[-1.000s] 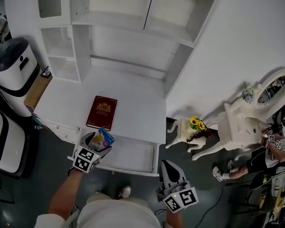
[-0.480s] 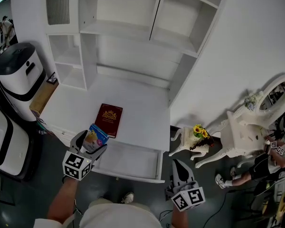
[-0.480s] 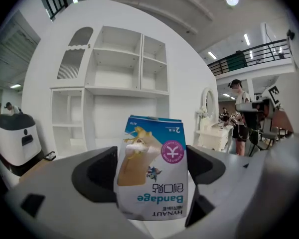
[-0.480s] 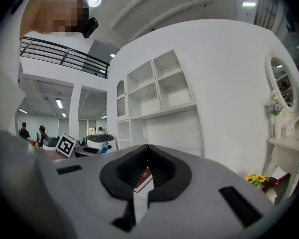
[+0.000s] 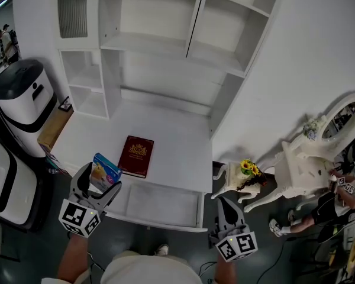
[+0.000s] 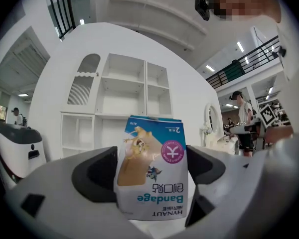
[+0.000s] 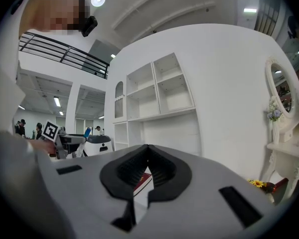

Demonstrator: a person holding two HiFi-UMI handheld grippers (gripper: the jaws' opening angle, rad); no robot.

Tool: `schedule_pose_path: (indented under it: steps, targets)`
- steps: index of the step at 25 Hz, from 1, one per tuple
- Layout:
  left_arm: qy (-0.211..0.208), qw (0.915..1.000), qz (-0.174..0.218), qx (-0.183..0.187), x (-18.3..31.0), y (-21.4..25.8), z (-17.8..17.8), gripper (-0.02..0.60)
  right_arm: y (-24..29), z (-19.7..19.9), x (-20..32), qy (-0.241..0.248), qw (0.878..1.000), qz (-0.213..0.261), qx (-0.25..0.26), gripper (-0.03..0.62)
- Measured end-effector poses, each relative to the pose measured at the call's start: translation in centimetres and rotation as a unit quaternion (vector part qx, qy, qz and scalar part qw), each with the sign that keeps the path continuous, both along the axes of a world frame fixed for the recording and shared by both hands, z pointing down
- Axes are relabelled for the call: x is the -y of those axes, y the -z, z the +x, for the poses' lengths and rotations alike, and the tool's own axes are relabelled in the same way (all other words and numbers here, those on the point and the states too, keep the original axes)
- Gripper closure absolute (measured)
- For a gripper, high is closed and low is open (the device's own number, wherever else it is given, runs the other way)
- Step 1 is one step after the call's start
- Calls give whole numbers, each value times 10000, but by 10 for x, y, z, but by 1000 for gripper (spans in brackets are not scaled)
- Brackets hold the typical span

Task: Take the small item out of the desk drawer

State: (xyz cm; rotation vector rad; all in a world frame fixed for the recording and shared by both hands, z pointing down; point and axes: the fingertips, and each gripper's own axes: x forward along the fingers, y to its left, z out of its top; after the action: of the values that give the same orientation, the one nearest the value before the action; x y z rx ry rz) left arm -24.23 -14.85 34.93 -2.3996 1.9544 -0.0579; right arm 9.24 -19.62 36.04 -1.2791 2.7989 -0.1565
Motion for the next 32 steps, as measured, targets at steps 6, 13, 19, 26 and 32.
schedule_pose_path:
  steps: [6, 13, 19, 26, 32]
  targets:
    - [251, 9989, 321, -239, -29, 28, -20, 144, 2, 3, 3, -203, 9998, -7, -42, 585]
    - [465, 9970, 514, -357, -50, 43, -35, 144, 6, -2, 7, -261, 9996, -22, -87, 585]
    - [640, 9953, 615, -395, -56, 47, -43, 144, 2, -10, 9, -179, 9998, -72, -97, 585]
    - [622, 9949, 664, -445, -54, 46, -43, 144, 0, -23, 9, -49, 10000, -47, -60, 585]
    - [587, 9950, 658, -480, -54, 48, -41, 144, -3, -25, 7, -25, 10000, -80, -53, 585]
